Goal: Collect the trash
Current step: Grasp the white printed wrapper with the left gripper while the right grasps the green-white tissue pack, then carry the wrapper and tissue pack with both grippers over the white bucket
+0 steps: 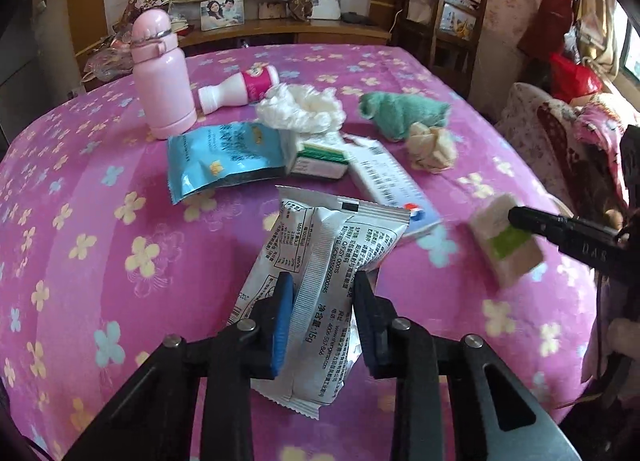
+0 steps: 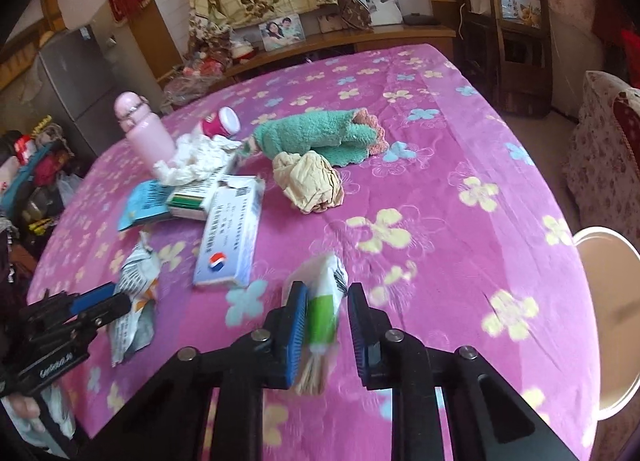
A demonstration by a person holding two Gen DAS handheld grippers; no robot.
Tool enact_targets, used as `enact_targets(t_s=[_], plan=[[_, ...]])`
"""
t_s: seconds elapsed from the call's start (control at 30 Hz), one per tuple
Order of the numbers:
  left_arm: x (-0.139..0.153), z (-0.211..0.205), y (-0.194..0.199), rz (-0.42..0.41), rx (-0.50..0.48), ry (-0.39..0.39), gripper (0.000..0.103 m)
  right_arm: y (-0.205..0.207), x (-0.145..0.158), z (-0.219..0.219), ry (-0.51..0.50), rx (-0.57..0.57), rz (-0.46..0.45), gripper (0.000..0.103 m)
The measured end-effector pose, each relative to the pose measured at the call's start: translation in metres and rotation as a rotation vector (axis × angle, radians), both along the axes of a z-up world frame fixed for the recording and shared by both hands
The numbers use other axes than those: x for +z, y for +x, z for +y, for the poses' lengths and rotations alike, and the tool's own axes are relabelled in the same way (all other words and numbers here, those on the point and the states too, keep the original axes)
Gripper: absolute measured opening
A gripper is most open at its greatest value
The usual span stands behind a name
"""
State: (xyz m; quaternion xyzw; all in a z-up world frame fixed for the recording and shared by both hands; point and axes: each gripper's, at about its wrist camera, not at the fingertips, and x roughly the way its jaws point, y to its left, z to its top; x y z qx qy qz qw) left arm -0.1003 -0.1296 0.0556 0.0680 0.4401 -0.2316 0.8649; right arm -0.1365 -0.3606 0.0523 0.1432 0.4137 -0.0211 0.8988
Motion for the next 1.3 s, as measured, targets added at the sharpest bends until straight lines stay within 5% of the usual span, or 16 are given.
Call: enact_targets(t_s=[0.33,0.53,0.8,0.83,0.87,0.9,0.93,1.23,1.3], plan=[[0.014,-0.037,-0.026,-0.023,-0.051,-0.009,0.031,-0.044,0.016,-0.015,-0.019,-0.006,-0.022,0.021],[0.013,-0.037,-0.028,-0.017,-0.036,0.001,0.031,-0.027,-0.004,-0.008,0.023,0.024,0.052,0.022],[0.009,-0.020,-0.023,-0.004,-0.008,0.002,0.031,0.000,-0.012,0.008,-0.068,0.036,0.077,0.025],[0.008,-0.018,-0.021,0.000,-0.005,-0.001,0.031,0.000,-0.012,0.006,-0.062,0.033,0.076,0.028],[0.006,-0.017,-0.020,0.007,-0.002,-0.004,0.031,0.001,-0.011,0.005,-0.059,0.031,0.075,0.044],[0.005,-0.016,-0.019,0.010,0.000,-0.006,0.031,0.000,-0.011,0.005,-0.060,0.028,0.074,0.078],[0.003,-0.016,-0.018,0.015,0.002,-0.010,0.031,0.000,-0.012,0.004,-0.051,0.033,0.072,0.085],[-0.001,-0.025,-0.018,0.030,-0.004,-0.014,0.031,0.008,-0.024,0.021,-0.081,0.076,0.121,0.085],[0.000,-0.028,-0.020,0.026,-0.009,-0.010,0.031,0.008,-0.028,0.025,-0.114,0.067,0.124,0.074]])
